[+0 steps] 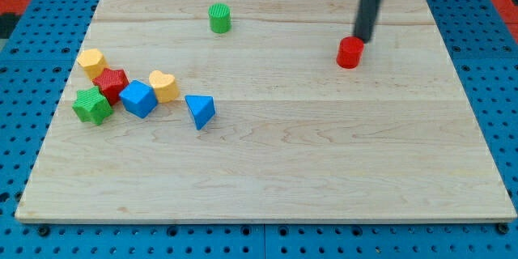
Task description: Slide the red circle towards center right side of board
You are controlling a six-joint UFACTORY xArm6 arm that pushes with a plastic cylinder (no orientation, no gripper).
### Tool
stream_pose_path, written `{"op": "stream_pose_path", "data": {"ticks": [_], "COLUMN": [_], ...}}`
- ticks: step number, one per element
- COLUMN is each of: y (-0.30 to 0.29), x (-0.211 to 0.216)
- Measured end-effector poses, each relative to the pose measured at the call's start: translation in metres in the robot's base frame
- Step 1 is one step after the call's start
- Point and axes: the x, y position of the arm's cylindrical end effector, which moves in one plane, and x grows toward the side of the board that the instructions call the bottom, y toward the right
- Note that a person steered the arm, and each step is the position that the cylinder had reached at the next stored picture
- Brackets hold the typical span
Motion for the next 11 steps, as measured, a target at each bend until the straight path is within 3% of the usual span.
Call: {"op": "stream_pose_path", "data": {"ticks": [3,4,5,6,7,9,10,11], "y": [0.001,-0.023,-0.072,-0.029,-0.043,-0.232,-0.248,-0.232], "x": [-0.004,-0.016,0.018,0.044,0.042,0.059,0.040,0.067]}}
